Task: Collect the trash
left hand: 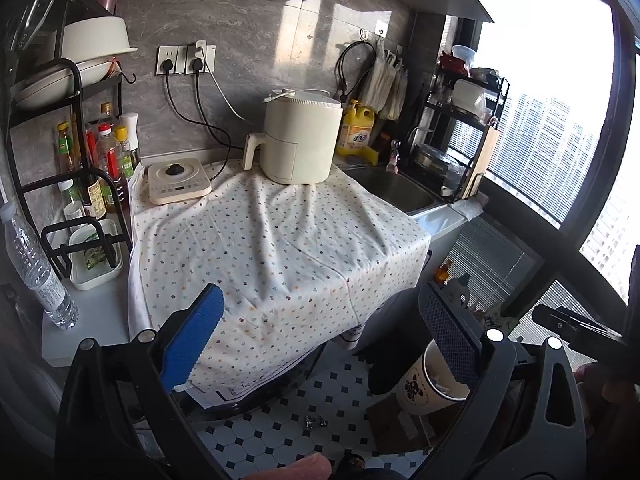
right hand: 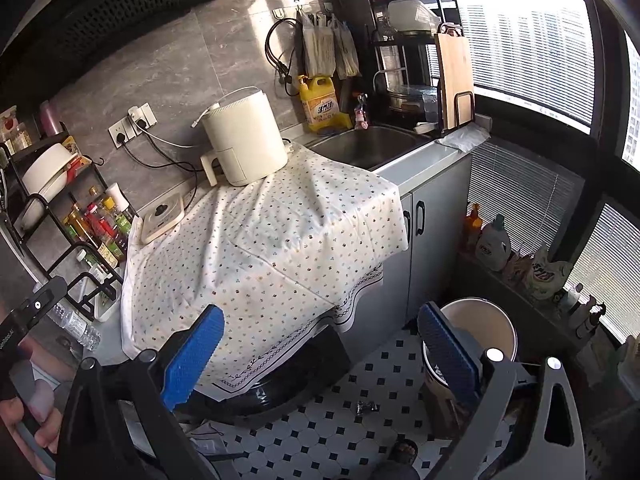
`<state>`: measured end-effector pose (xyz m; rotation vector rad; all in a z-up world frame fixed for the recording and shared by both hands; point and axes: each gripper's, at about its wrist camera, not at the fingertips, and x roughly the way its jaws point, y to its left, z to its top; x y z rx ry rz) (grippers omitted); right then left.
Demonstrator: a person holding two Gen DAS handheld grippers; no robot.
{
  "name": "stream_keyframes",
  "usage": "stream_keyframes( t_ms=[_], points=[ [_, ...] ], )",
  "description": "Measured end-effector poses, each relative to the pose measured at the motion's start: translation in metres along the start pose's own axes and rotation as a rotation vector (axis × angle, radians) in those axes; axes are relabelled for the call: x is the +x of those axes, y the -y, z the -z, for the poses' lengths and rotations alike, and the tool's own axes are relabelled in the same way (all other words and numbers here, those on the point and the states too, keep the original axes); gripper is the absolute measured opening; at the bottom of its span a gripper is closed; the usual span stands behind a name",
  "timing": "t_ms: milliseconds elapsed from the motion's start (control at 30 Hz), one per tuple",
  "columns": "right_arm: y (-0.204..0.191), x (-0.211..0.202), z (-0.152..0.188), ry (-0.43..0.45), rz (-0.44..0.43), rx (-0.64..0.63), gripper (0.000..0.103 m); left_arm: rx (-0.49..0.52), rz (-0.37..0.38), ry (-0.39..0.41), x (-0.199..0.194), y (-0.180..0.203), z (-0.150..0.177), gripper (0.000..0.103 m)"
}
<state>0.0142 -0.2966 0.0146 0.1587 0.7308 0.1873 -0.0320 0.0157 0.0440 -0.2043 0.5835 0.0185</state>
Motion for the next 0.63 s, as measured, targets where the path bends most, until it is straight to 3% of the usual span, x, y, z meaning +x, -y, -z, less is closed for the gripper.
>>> stream_keyframes(
  t_ms=[400, 633],
  points=[
    [0.005, 0.005, 0.004, -0.011, 0.007, 0.0, 0.095, 0.023, 0.002, -0.004, 0.009, 0.009, 0.0, 0.097],
    [0.009, 0.033, 0.0, -0.047, 0.013, -0.013, 0.095, 0.023, 0.0, -0.022, 0.03, 0.012, -0.005, 0.097]
  ],
)
